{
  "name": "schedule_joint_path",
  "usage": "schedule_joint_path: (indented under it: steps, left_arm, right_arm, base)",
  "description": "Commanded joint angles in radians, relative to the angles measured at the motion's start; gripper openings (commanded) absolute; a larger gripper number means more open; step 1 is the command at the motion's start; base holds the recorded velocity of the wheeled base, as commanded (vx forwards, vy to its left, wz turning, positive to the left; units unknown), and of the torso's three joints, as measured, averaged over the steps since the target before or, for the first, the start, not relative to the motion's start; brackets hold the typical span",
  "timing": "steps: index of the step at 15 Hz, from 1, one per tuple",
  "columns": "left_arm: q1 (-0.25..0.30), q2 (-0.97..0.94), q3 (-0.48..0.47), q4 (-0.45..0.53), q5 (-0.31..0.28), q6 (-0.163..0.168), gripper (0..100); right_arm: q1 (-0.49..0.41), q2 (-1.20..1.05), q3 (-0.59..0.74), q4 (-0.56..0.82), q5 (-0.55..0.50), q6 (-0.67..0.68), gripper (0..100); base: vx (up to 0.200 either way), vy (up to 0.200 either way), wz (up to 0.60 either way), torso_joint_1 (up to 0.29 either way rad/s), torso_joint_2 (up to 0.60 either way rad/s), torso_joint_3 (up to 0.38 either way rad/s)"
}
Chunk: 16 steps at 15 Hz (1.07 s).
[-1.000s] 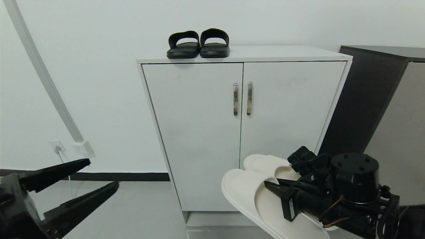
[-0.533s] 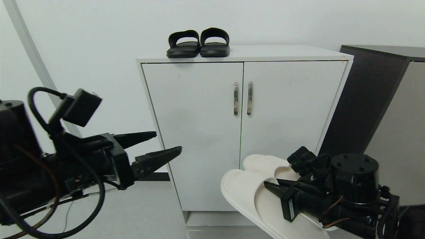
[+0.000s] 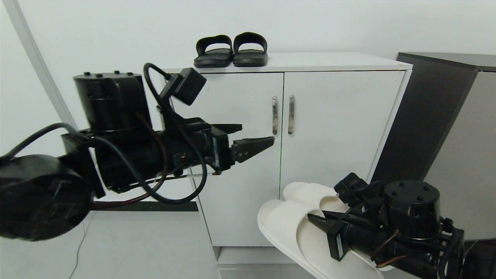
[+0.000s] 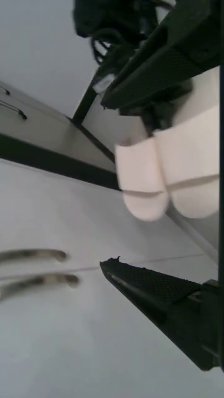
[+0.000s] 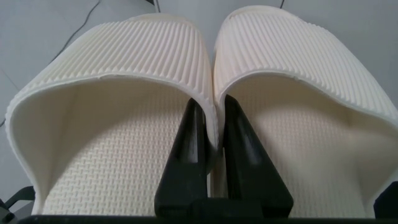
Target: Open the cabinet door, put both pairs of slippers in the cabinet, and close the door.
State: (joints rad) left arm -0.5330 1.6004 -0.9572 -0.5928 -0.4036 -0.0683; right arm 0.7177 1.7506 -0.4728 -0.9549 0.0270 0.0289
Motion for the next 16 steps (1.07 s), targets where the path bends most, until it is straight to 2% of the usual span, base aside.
schedule_joint_path:
  steps: [1,3,5,6,8,10,12,16]
  left_arm:
    - [-0.045,0.135,-0.138,0.007,0.006,-0.051,100]
    - [-0.047,0.193,-0.238,0.010,-0.017,-0.105,100]
    - [-0.045,0.237,-0.325,0.031,-0.072,-0.140,100]
    - [-0.045,0.257,-0.385,0.079,-0.118,-0.169,100]
    - [-0.042,0.311,-0.491,0.145,-0.175,-0.186,100]
    - [-0.039,0.377,-0.578,0.166,-0.179,-0.214,100]
    - [-0.030,0.432,-0.640,0.169,-0.175,-0.226,100]
    - [0.007,0.472,-0.710,0.228,-0.165,-0.228,100]
  right_arm:
    - [-0.001,0.003,0.000,-0.001,0.001,0.000,0]
    - [-0.001,0.001,0.000,-0.001,0.001,0.000,0]
    - [-0.003,0.003,0.000,-0.001,0.001,0.000,0]
    - [-0.003,0.003,0.000,-0.001,0.001,0.000,0]
    - [-0.003,0.003,0.000,-0.001,0.001,0.002,0]
    - [-0.003,0.003,0.000,-0.001,0.001,0.000,0]
    - [-0.003,0.003,0.000,-0.001,0.001,0.000,0]
    - [-0.003,0.000,0.000,-0.001,-0.001,0.000,0]
  base:
    - [0.000,0.000,0.00,0.000,0.00,0.000]
    - [0.000,0.000,0.00,0.000,0.00,0.000]
    - [0.000,0.000,0.00,0.000,0.00,0.000]
    - [0.000,0.000,0.00,0.000,0.00,0.000]
    - [0.000,0.000,0.00,0.000,0.00,0.000]
    - [0.000,0.000,0.00,0.000,0.00,0.000]
    - [0.000,0.000,0.00,0.000,0.00,0.000]
    - [0.000,0.000,0.00,0.000,0.00,0.000]
